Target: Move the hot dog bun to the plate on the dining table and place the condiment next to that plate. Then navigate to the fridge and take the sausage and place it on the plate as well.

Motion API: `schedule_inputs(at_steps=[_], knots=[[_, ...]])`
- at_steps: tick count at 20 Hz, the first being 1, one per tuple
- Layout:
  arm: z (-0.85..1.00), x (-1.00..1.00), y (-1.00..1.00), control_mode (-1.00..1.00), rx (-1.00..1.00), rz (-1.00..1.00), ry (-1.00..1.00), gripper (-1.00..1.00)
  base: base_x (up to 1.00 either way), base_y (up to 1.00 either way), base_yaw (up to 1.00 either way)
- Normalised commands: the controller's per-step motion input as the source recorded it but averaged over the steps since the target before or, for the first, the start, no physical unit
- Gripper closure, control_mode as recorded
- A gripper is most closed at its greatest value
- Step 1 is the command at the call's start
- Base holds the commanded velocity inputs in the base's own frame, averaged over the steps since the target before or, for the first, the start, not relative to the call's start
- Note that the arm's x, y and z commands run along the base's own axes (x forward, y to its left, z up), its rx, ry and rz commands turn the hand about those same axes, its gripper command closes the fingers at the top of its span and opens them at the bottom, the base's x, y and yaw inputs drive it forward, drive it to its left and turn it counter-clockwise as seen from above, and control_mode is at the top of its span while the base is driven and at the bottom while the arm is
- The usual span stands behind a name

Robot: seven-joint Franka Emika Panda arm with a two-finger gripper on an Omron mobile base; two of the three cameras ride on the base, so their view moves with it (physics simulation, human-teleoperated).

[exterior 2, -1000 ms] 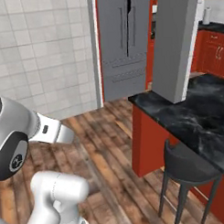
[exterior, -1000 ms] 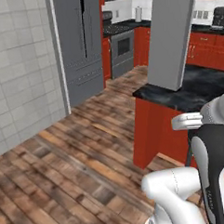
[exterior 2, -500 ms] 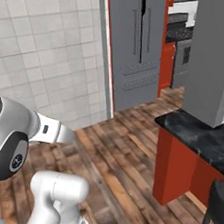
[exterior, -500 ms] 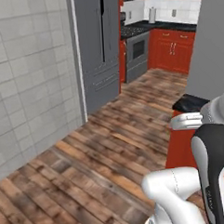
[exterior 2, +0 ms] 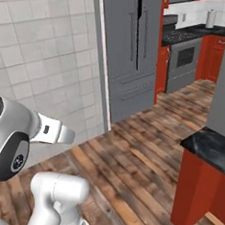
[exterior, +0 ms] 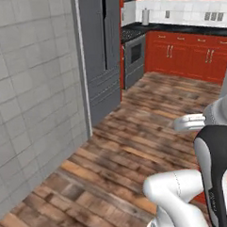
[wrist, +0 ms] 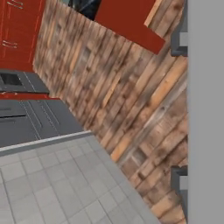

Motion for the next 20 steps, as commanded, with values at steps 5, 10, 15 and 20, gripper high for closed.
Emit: schedule_inputs(at_steps=[5, 10, 15, 20], knots=[[0.00, 0.00, 0.00, 1.00, 0.00, 0.00, 0.00, -1.00, 1.00, 0.51, -0.40], [0.00, 0.00, 0.00, 1.00, 0.00, 0.00, 0.00, -1.00, 1.00, 0.46, -0.41], [0.00, 0.00, 0.00, 1.00, 0.00, 0.00, 0.00, -1.00, 1.00, 0.36, -0.42], [0.00, 0.00, 0.00, 1.00, 0.00, 0.00, 0.00, -1.00, 1.00, 0.12, -0.39]])
